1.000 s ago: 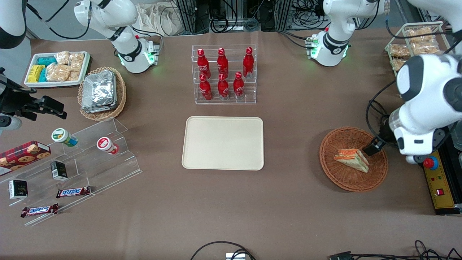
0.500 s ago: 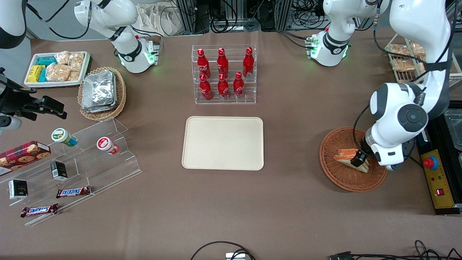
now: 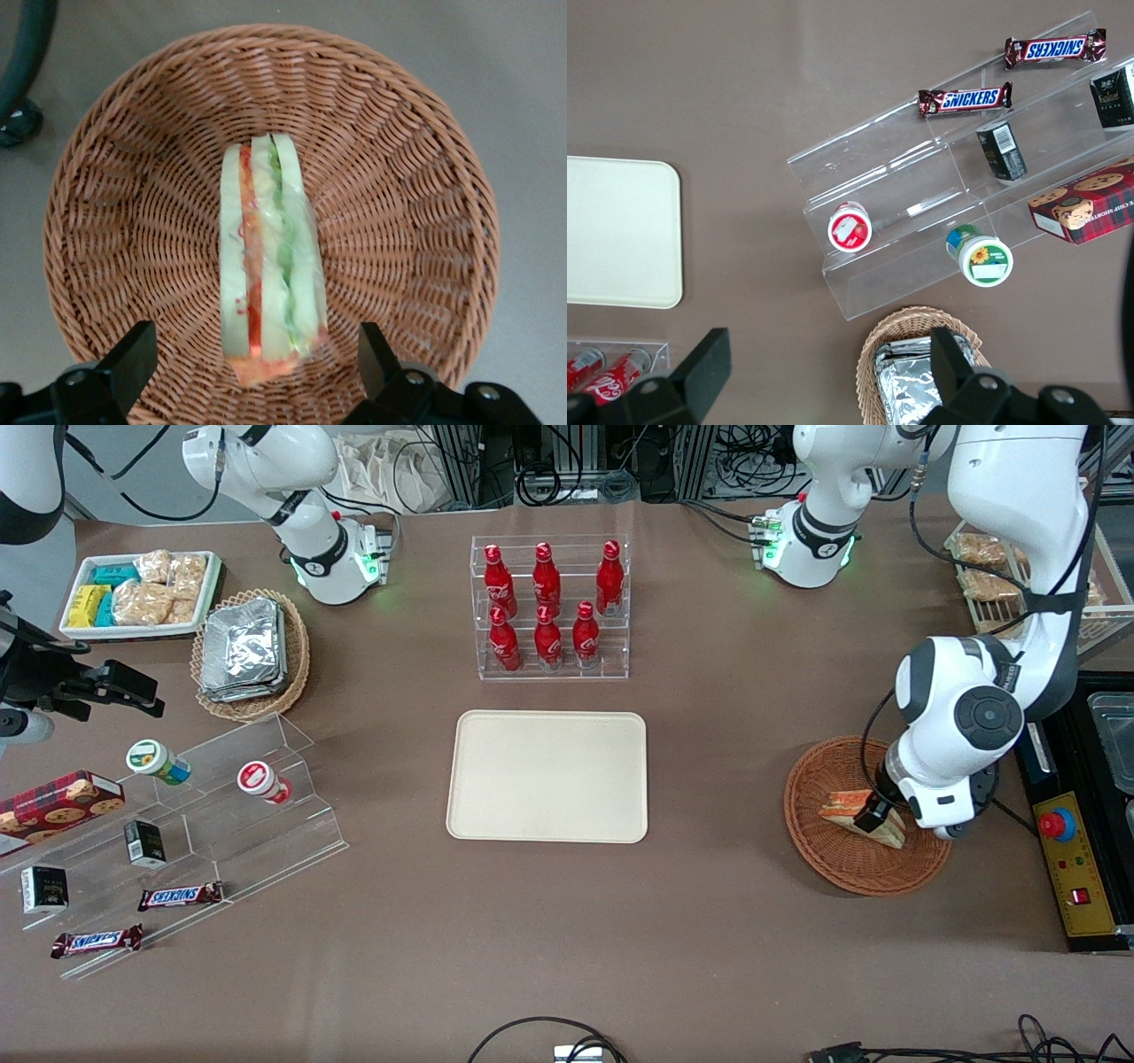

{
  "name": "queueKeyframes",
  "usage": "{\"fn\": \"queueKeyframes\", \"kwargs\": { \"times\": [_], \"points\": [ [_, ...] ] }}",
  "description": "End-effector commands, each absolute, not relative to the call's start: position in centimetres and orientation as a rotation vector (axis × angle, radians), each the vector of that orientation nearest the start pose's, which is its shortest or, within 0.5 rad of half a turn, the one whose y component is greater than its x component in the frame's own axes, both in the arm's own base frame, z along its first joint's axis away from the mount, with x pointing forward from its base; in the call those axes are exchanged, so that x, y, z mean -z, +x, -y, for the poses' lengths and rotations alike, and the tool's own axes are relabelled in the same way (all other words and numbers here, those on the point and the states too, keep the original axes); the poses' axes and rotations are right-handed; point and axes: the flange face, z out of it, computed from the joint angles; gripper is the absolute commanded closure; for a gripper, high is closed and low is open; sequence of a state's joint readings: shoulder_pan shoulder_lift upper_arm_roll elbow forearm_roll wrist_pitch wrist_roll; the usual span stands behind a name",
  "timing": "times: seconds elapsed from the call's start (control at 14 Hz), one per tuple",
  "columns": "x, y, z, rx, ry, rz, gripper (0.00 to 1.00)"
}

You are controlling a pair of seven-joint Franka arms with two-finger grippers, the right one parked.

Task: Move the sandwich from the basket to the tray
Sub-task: 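Lower the left gripper and close it on the sandwich's wrapped edge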

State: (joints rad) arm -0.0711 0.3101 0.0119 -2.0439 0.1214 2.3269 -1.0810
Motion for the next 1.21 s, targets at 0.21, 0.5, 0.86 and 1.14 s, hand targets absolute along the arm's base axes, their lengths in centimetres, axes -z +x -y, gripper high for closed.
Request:
{"fn": "queueKeyframes", "kwargs": {
  "times": [0.21,0.5,0.86,1.14],
  "points": [
    [-27.6,59.1,3.1,0.076,-2.712,1.396,0.0],
    [-26.6,59.2,3.1,0.081,-2.718,1.392,0.0],
    [-26.3,59.1,3.2,0.067,-2.733,1.344,0.5],
    [-26.8,59.2,2.4,0.053,-2.794,1.195,1.0]
  ]
}}
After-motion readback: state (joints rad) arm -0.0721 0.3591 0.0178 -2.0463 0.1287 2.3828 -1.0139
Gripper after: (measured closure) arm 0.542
